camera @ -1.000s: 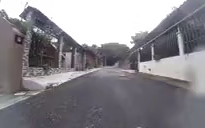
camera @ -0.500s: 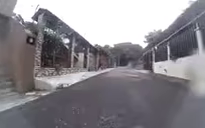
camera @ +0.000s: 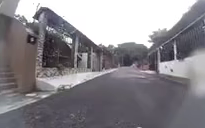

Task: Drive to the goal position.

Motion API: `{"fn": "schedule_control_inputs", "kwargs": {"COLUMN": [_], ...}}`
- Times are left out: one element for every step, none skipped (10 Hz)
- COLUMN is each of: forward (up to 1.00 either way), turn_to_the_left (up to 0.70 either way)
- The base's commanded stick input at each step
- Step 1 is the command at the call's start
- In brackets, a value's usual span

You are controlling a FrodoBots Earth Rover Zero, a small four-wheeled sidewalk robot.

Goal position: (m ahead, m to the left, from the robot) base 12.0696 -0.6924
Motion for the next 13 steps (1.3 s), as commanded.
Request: {"fn": "schedule_control_inputs", "kwargs": {"forward": [0.50, 0.50, 0.50, 0.50, 0.50, 0.50, 0.50, 0.50, 0.50, 0.50, 0.50, 0.50, 0.50], "turn_to_the_left": [0.01, 0.01, 0.01, 0.01, 0.01, 0.01, 0.01, 0.01, 0.01, 0.01, 0.01, 0.01, 0.01]}}
